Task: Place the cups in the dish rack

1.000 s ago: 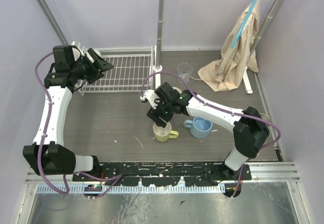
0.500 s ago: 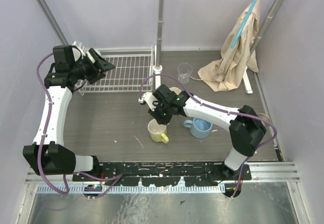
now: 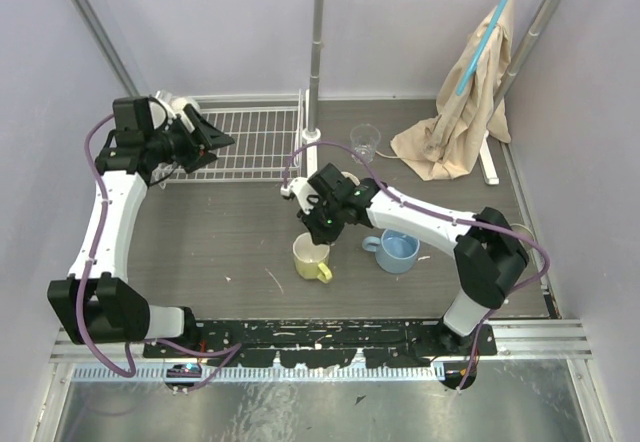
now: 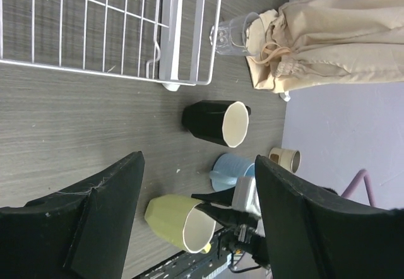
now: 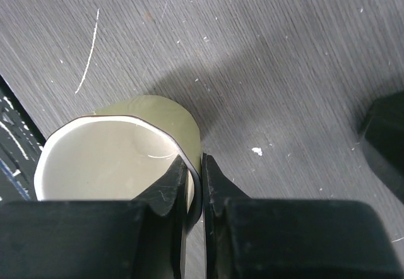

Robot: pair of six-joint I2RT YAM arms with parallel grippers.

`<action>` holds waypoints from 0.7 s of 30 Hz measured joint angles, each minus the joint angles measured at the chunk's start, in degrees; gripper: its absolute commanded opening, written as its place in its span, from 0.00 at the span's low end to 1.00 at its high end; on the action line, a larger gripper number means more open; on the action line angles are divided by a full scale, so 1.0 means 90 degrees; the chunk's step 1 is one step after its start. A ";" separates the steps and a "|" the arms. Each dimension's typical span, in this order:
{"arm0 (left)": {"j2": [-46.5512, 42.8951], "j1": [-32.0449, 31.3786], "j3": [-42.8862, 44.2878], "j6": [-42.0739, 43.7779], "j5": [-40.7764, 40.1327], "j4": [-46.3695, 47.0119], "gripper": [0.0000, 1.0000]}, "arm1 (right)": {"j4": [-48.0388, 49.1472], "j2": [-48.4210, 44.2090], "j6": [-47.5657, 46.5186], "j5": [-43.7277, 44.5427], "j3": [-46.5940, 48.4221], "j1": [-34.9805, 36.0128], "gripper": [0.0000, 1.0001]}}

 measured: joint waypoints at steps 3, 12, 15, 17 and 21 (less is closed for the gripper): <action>0.0000 0.0010 -0.0163 -0.0034 0.0172 0.0138 0.79 | 0.0019 -0.0075 0.0304 -0.0250 -0.0075 -0.0287 0.01; -0.0019 0.0027 -0.0993 -0.0646 0.1090 0.0806 0.79 | 0.0260 -0.0772 0.1515 -0.0930 0.0287 -0.1778 0.01; -0.0131 0.0024 -0.1358 -0.1120 0.1469 0.1370 0.79 | 0.0610 -0.1044 0.2072 -0.1173 0.0532 -0.2222 0.01; -0.0250 -0.0007 -0.1732 -0.1651 0.1739 0.1977 0.79 | 0.0913 -0.1195 0.2421 -0.1285 0.0646 -0.2392 0.01; -0.0430 -0.0279 -0.2295 -0.2798 0.2072 0.3160 0.80 | 0.1751 -0.1462 0.3286 -0.1540 0.0712 -0.2565 0.01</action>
